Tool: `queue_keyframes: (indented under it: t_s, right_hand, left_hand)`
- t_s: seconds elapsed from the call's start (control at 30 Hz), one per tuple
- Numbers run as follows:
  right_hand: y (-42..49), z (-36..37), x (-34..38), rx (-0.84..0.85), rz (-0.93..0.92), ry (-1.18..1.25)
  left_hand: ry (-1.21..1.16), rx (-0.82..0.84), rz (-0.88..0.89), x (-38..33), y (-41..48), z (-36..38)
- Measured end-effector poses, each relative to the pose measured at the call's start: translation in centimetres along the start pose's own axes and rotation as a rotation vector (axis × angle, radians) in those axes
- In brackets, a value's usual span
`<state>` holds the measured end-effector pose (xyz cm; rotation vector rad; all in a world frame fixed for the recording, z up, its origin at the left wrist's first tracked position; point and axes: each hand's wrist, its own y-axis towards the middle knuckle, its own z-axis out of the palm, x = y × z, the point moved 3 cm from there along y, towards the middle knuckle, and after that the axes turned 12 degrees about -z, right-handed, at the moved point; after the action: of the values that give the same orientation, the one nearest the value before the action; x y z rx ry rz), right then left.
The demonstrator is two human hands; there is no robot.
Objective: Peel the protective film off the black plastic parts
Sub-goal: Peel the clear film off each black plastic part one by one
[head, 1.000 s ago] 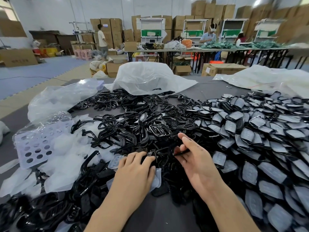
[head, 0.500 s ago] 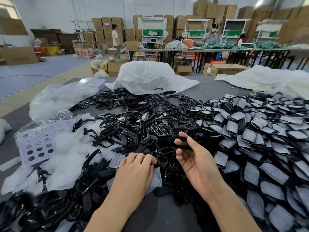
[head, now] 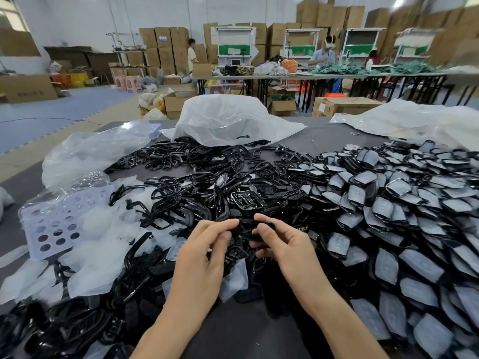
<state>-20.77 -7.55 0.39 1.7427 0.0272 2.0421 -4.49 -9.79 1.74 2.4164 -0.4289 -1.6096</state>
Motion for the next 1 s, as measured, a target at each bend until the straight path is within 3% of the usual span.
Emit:
queue_keyframes:
  t_s: [0.2, 0.5, 0.57, 0.7, 0.83, 1.0]
  right_hand:
    - [-0.4, 1.4, -0.2, 0.156, 0.000, 0.000]
    - [-0.9, 1.3, 0.0, 0.267, -0.066, -0.113]
    - [-0.9, 1.4, 0.0, 0.279, -0.063, -0.115]
    - [-0.8, 1.3, -0.2, 0.258, -0.054, -0.097]
    - [-0.7, 1.1, -0.5, 0.215, -0.061, -0.123]
    - [0.2, -0.2, -0.8, 0.026, -0.098, -0.173]
  left_hand:
    - [-0.057, -0.004, -0.116, 0.2, 0.3, 0.0]
    - [-0.336, 0.234, -0.339, 0.9, 0.7, 0.2]
    - [-0.272, 0.200, -0.317, 1.1, 0.7, 0.2]
    - [-0.033, 0.039, -0.109, 0.5, 0.2, 0.2]
    - [0.078, 0.000, -0.014, 0.5, 0.1, 0.2]
    - [0.128, -0.031, -0.004, 0.9, 0.6, -0.9]
